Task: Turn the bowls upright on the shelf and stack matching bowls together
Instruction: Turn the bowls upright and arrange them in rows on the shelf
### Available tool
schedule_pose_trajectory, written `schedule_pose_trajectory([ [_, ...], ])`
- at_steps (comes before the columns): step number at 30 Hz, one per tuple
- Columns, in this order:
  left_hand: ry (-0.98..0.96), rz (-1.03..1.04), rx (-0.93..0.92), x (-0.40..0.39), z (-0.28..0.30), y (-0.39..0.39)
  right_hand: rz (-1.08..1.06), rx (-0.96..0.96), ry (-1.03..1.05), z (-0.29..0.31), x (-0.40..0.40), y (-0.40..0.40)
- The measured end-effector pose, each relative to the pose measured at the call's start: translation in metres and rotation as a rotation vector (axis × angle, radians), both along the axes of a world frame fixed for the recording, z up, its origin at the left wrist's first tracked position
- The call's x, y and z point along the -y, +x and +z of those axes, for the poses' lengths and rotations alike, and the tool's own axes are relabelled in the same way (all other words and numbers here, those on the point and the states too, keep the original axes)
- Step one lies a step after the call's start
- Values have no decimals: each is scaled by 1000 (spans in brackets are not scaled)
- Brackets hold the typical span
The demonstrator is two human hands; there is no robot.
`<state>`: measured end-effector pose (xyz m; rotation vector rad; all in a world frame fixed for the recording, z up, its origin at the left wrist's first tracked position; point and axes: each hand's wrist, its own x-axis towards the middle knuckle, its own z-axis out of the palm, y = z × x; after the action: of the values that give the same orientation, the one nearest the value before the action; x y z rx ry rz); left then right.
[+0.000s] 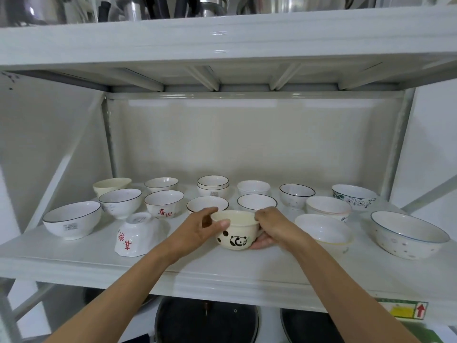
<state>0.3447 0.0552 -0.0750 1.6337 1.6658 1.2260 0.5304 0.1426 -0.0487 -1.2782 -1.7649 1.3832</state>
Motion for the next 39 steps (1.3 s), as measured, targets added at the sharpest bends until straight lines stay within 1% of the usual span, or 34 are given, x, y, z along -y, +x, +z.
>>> schedule_pose_trajectory([
  [2,-22,-12,-24,-1,0,0,12,84,87,-3,-2,-3],
  [4,-24,-39,-8,-1,0,0,10,181,185,-6,-4,-4],
  [7,-16,-116,37,1,0,0,-13,271,297,-8,-9,-6],
  [10,-18,-158,104,3,0,-1,-7,416,429,-10,-11,-7],
  [15,-46,-137,138,4,-2,1,-17,533,554,-18,-18,-7],
  [18,-13,-101,82,9,0,1,-85,651,749,-15,-10,-8],
  [20,25,-12,17,12,1,-5,-180,640,920,-6,2,-12],
  [21,55,44,18,14,3,-9,-211,597,990,-1,8,-16],
  [23,139,134,75,18,8,-18,-190,482,1057,7,18,-27],
  [25,248,218,106,21,16,-32,-106,369,1040,14,28,-43],
  [27,339,319,76,27,23,-50,7,260,982,18,41,-64],
  [29,389,464,-20,33,25,-74,129,199,887,16,49,-87],
  [31,401,620,-133,41,24,-100,230,206,780,8,53,-114],
  [32,374,680,-185,44,23,-113,257,226,734,4,55,-127],
  [34,226,739,-255,49,19,-138,272,279,646,-3,57,-153],
  [35,129,729,-256,50,16,-148,269,315,611,-7,57,-164],
  [37,-56,643,-232,55,10,-159,276,381,536,-12,57,-181],
  [39,-173,565,-222,59,3,-161,263,398,458,-15,60,-189],
])
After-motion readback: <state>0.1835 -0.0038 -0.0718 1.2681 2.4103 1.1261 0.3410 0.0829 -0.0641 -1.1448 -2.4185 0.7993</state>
